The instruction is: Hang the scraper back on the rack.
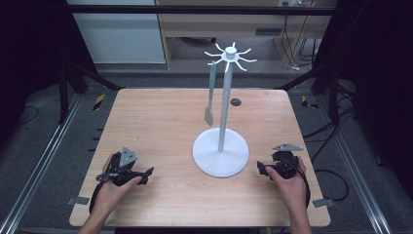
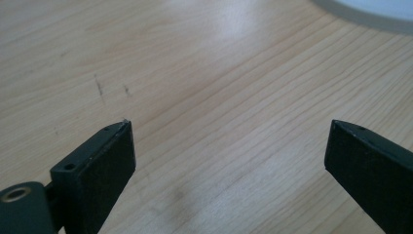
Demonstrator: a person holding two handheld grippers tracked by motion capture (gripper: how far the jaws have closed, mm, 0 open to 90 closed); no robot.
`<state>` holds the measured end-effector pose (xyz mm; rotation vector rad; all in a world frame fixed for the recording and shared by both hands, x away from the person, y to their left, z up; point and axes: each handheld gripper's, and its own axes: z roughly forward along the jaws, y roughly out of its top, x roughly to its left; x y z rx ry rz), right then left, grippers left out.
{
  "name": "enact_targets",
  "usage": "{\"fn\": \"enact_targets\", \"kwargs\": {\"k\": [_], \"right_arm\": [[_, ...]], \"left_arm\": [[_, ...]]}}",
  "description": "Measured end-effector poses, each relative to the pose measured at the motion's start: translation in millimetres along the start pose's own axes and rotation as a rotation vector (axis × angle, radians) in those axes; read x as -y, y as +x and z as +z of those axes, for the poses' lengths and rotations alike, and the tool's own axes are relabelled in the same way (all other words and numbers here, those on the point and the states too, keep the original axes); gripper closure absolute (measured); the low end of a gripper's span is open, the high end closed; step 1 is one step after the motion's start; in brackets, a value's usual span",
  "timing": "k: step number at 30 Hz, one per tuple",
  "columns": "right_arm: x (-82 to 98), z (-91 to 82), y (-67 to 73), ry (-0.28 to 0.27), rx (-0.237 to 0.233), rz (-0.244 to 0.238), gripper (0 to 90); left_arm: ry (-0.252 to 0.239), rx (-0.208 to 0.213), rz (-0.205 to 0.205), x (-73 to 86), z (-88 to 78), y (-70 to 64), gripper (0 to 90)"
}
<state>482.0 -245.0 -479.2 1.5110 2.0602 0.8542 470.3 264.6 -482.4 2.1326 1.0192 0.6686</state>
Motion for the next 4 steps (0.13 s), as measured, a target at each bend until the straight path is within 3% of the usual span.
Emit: {"fn": "enact_targets", "kwargs": {"k": [4], "right_arm": [[-0.4, -0.5, -0.1, -0.003, -0.001, 0.002, 8.2]], "left_arm": [[0.006, 0.002, 0.004, -1.2, 2.3, -3.4, 4.3]]}}
